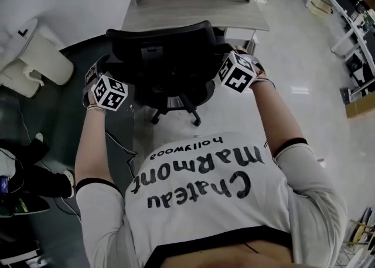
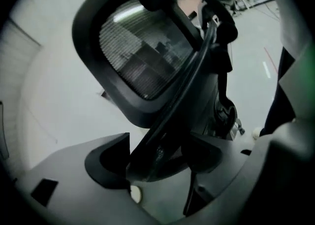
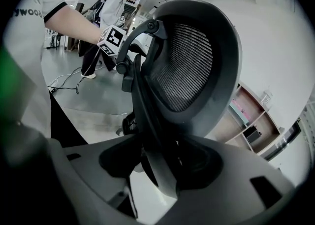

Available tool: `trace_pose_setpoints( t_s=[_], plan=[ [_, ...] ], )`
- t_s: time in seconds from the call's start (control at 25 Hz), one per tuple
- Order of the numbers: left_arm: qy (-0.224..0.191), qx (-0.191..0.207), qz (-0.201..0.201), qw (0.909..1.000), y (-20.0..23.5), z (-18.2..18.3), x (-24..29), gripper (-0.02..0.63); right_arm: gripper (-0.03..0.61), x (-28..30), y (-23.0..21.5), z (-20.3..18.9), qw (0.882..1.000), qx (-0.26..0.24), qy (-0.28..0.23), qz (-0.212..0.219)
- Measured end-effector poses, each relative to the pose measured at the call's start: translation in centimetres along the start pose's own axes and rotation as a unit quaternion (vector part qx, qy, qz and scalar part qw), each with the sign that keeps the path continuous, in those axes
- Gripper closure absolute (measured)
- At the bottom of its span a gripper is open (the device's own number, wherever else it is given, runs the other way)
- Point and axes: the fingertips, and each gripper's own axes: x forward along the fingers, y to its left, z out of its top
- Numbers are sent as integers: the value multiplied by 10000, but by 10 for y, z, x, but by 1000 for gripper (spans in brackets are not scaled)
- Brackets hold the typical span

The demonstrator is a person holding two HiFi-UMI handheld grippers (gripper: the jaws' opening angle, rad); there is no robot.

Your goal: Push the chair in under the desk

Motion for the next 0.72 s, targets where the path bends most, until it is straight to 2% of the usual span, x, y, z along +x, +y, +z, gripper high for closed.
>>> trace_pose_setpoints(
  t_s=[0.08,0.16,0.24,0.28,0.36,0.48,0.64,0.72],
  plan=[
    [-93,-355,215,9991,1,2,-11,299,331,1,-1,0,10000,23,32,44],
    [-233,-759,229,9966,-4,8,-25,299,331,2,-2,-1,10000,40,50,62],
    [-536,-1447,-19,9880,-13,19,-43,302,331,3,-2,-1,10000,43,53,61],
    [-740,-1842,-207,9799,-18,28,-52,309,331,2,-2,-1,10000,39,40,53],
    [-1181,-2554,-473,9584,-23,50,-71,353,331,1,-3,0,10000,47,11,34],
    [-1855,-3280,-490,9250,-12,88,-106,468,331,1,-2,0,10000,67,3,18],
    [-2743,-4005,-621,8721,-2,136,-154,549,330,3,-3,-1,10000,1,-21,-62],
    [-3063,-4226,-756,8496,-3,153,-176,573,330,2,-2,-2,9999,-19,-53,-131]
  ],
)
